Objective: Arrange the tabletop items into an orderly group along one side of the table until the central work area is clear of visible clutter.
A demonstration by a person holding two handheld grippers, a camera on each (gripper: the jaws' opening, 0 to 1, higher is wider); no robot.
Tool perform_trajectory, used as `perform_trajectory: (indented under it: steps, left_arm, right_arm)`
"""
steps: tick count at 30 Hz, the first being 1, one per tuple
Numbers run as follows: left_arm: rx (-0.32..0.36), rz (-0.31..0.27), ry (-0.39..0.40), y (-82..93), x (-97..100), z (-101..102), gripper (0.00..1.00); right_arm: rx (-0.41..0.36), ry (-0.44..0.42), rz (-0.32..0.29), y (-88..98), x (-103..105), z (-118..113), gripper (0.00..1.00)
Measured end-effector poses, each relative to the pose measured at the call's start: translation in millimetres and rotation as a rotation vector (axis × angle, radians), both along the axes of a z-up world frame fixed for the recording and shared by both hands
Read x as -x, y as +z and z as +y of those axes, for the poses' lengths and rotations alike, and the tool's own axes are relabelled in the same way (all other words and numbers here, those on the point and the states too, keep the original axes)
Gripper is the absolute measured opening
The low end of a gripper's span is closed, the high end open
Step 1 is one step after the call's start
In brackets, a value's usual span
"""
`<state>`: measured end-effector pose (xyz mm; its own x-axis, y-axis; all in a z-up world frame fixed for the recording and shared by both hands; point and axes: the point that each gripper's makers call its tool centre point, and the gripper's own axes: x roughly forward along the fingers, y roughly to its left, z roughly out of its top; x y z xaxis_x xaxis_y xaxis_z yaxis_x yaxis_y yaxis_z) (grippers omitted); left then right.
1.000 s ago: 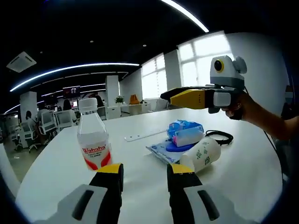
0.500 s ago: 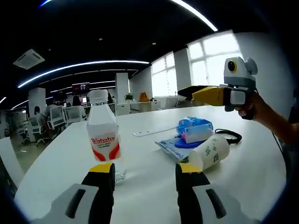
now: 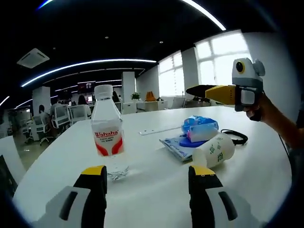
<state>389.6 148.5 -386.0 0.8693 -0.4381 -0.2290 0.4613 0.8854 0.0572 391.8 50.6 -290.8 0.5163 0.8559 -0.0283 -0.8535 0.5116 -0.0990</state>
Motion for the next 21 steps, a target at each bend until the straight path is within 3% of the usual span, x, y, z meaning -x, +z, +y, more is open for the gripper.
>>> perform_trajectory:
  steps: [4,21]
  left_arm:
    - [-0.02,-0.017,-0.009,-0.3,4.6,-1,0.7]
    - [-0.023,-0.032,-0.002,-0.1,13.9,-2,0.71]
  right_arm:
    - [0.012,-0.005,0.005,-3.2,2,-4,0.53]
    - [0.05,-0.009,-0.005,-12.4,7,-21,0.58]
